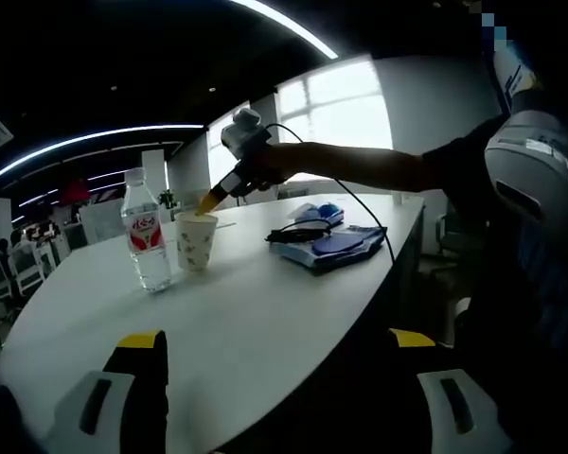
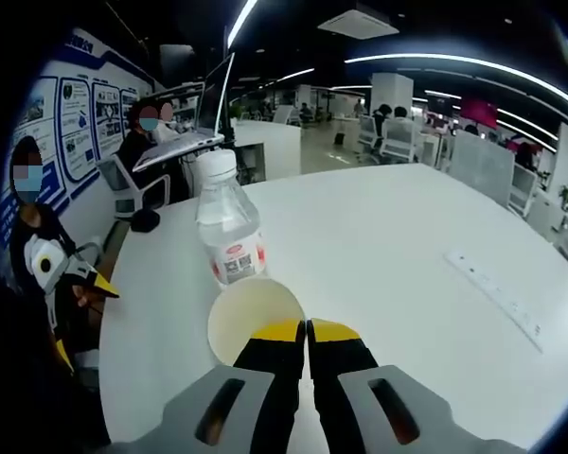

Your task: Arrange the tabletop items into an orderly group along one side of the table until the central work area is clear of visible clutter.

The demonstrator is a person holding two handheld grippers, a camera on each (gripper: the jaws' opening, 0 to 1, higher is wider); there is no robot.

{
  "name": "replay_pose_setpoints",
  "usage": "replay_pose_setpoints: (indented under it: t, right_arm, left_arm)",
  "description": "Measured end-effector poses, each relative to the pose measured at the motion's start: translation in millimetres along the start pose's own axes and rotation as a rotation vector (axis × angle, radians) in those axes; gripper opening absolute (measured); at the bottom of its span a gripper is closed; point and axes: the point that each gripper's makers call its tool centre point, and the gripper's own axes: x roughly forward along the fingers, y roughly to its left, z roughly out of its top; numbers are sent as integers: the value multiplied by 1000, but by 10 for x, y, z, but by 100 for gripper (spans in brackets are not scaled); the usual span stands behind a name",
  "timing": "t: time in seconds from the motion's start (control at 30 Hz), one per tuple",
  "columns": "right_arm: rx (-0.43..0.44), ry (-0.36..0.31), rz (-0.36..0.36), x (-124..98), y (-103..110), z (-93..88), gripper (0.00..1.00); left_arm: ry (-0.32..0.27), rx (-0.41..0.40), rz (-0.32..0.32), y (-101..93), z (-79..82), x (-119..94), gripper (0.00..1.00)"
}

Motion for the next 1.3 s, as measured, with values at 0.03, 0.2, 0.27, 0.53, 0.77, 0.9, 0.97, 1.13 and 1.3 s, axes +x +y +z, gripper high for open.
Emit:
replay_pose_setpoints:
  t: [0.03, 0.2, 0.27, 0.53, 0.77, 0.9, 0.97, 1.13, 1.3]
  right_arm:
    - [2, 0, 0, 5, -13, -1, 0]
    - [2, 3, -11, 43, -65, 5, 0]
    - [7, 0, -9, 47, -65, 9, 0]
    - [22, -21, 5, 42, -53, 59, 2]
    - [24, -53, -11, -45, -98, 101, 4]
    - [22, -67, -1, -71, -61, 116, 8]
    - [10, -67, -6, -81, -49, 112, 9]
    - [-23, -82, -18, -128, 16, 105, 28]
    - [-60, -128, 1, -156, 53, 173, 47]
  left_arm:
    - [-1, 0, 1, 2, 2, -1, 94]
    - [0, -2, 3, 7, -4, -12, 94]
    - [2, -2, 4, 9, -12, -16, 94]
    - [0, -3, 5, 20, -10, -20, 94]
    - [3, 1, 6, 12, 2, -30, 94]
    - [3, 6, 7, 4, 20, -28, 94]
    - [4, 7, 7, -3, 28, -24, 94]
    - [5, 10, 6, -25, 46, -21, 94]
    - [3, 11, 4, -46, 58, -24, 94]
